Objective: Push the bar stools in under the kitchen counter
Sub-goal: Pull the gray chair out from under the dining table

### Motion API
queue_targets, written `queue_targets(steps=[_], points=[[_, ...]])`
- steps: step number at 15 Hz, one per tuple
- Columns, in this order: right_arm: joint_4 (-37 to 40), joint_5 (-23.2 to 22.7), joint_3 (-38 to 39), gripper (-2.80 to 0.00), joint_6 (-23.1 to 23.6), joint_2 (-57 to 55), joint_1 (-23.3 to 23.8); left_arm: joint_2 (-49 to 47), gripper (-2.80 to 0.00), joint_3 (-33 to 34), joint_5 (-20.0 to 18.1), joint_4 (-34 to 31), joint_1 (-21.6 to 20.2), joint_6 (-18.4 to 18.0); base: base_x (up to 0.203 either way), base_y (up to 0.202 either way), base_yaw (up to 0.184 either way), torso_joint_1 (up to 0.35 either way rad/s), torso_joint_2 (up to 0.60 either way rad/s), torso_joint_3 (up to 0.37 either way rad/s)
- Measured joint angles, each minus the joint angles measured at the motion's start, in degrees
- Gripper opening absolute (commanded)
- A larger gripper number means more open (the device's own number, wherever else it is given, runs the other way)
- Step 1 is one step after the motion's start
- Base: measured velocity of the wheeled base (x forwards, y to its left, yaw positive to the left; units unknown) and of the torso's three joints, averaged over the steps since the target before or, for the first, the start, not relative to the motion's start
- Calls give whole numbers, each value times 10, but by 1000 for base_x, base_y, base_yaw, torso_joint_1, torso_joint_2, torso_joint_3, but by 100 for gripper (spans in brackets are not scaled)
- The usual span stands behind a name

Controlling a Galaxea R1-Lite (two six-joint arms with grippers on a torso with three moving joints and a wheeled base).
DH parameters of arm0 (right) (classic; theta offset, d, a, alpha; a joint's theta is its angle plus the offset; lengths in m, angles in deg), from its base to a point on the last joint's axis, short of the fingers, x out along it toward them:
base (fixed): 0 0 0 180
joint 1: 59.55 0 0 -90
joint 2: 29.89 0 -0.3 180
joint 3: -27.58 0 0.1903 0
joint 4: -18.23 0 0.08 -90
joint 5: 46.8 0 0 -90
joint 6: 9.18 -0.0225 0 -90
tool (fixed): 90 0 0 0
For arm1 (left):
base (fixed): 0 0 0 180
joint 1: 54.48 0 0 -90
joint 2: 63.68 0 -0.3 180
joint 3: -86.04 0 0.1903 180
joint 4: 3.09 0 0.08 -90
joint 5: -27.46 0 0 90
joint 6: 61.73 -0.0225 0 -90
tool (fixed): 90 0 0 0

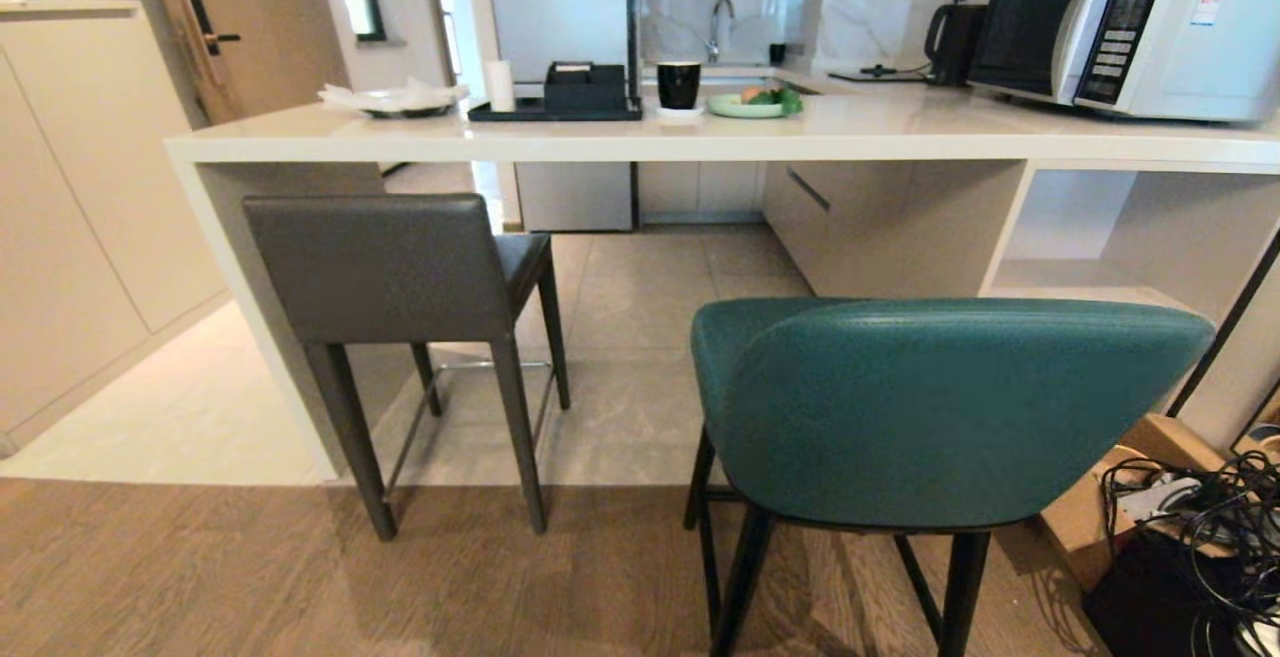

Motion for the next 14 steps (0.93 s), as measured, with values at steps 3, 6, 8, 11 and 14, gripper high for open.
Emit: queue_targets(steps=[3,6,8,11,14], points=[[0,0,0,-280,-1,0,0,0,-280,0,0,0,0,0,0,199,-3,6,2,4],[0,0,0,-280,0,0,0,0,-280,0,0,0,0,0,0,196,-2,2,2,3],[0,0,0,-280,0,0,0,0,-280,0,0,0,0,0,0,202,-3,2,3,2],[0,0,0,-280,1,0,0,0,-280,0,0,0,0,0,0,198,-3,4,3,-1],[0,0,0,-280,2,0,0,0,-280,0,0,1,0,7,0,197,1,0,2,5]])
